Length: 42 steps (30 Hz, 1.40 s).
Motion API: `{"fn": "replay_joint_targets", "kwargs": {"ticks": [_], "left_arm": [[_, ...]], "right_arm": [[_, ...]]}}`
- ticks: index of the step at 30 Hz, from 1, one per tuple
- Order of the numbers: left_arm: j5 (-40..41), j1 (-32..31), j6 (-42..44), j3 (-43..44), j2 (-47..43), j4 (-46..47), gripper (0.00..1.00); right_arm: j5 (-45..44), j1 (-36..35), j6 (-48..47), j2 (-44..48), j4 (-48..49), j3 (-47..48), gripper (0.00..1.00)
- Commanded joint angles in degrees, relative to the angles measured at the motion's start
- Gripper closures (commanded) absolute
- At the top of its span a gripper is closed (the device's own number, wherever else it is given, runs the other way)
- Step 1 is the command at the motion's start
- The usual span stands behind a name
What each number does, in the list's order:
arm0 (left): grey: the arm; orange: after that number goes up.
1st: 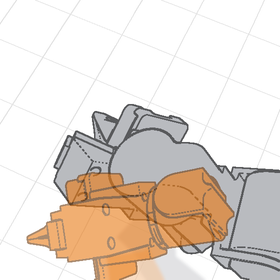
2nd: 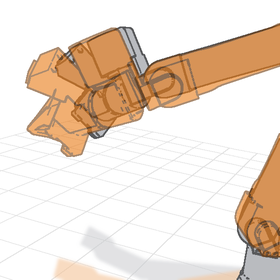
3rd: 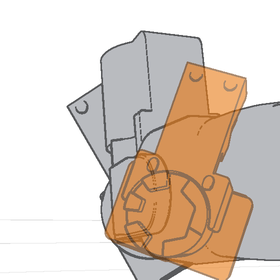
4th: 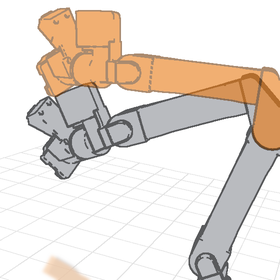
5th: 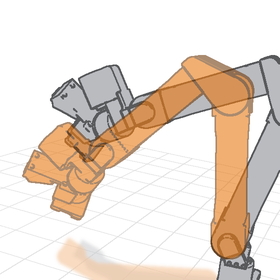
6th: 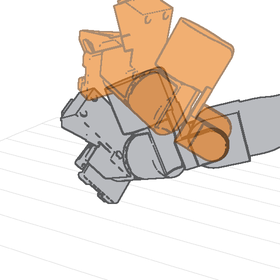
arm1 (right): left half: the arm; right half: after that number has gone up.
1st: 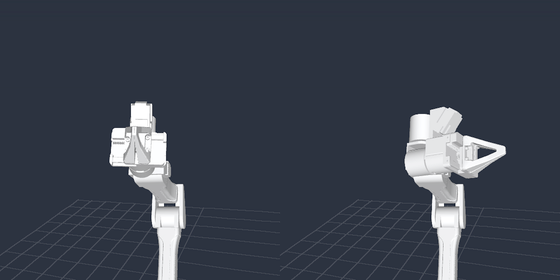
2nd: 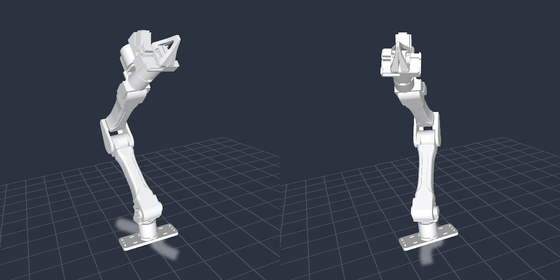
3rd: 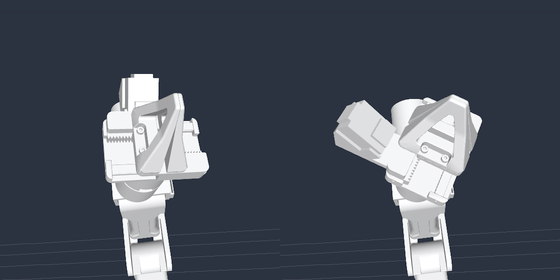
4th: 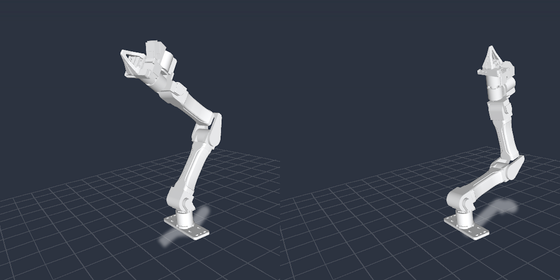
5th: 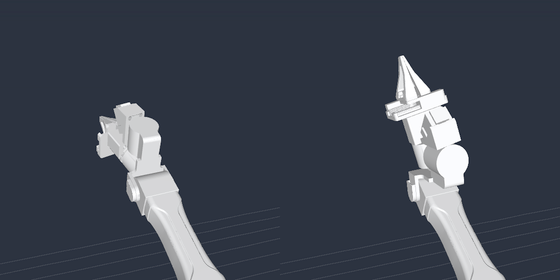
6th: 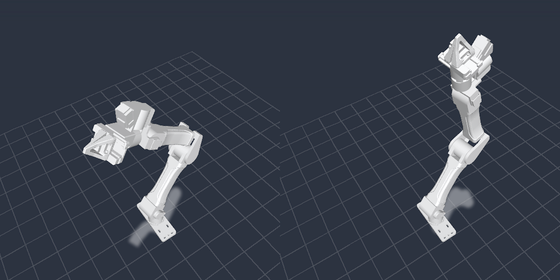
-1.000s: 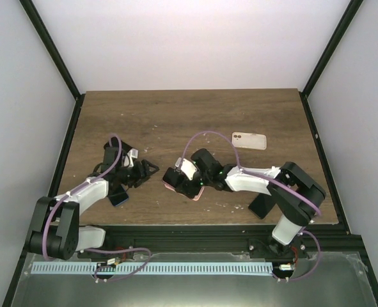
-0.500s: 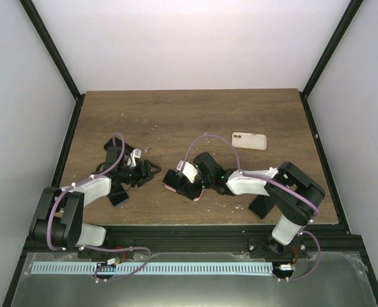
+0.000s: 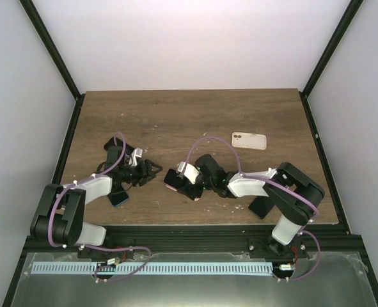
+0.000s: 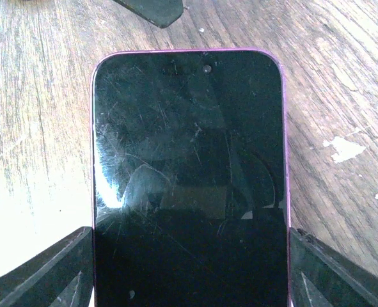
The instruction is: Put the phone into the phone case
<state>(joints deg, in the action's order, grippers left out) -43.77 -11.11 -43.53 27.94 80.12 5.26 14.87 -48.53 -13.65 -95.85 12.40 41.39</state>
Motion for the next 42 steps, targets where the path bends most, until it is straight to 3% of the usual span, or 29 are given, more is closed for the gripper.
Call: {"fn": "replay_joint_targets", "kwargs": {"ticks": [1, 5, 9, 13, 18, 22, 25, 28, 33, 37, 42], "left_arm": [[-0.7, -1.1, -0.5, -0.3, 1.0, 2.2, 0.39], [0.6, -3.1, 0.5, 0.6, 1.7, 2.3, 0.44], [2.7, -6.2, 2.4, 2.2, 4.1, 3.7, 0.52], [3.5, -7.3, 2.3, 1.5, 6.5, 7.4, 0.61], [5.4, -7.3, 4.8, 2.1, 8.3, 7.5, 0.63], [4.0, -7.4, 4.8, 2.1, 10.5, 10.4, 0.68], [4.0, -7.4, 4.7, 2.3, 12.5, 11.6, 0.68], [3.8, -7.4, 4.1, 2.6, 13.6, 12.9, 0.68], [3.5, -7.7, 4.6, 3.5, 14.1, 12.8, 0.68], [3.3, -7.8, 4.5, 4.2, 14.5, 13.1, 0.74], [3.5, -8.6, 4.8, 5.4, 15.4, 12.7, 0.79]], "right_arm": [[-1.8, -0.1, -1.7, -1.5, 3.3, -0.8, 0.36], [-1.2, -0.1, -0.4, -0.9, 3.2, -1.8, 0.35], [-2.2, -0.1, 1.1, 1.4, 3.5, -3.2, 0.25], [-3.8, -0.1, 2.5, 1.7, 3.0, -3.8, 0.23], [-5.6, -0.1, 4.4, 0.5, 3.3, -3.7, 0.21], [-6.2, -0.1, 6.3, 2.1, 3.4, -4.1, 0.08], [-5.2, -0.1, 9.9, 5.0, 1.5, -3.4, 0.05], [-5.4, -0.1, 15.9, 8.5, -1.5, -3.5, 0.05], [-13.6, 0.6, 33.6, 12.2, -12.7, -1.5, 0.06], [-15.4, 2.8, 44.8, 13.0, -20.8, -1.2, 0.16], [-12.9, 4.2, 51.5, 13.9, -18.8, -5.0, 0.28]]}}
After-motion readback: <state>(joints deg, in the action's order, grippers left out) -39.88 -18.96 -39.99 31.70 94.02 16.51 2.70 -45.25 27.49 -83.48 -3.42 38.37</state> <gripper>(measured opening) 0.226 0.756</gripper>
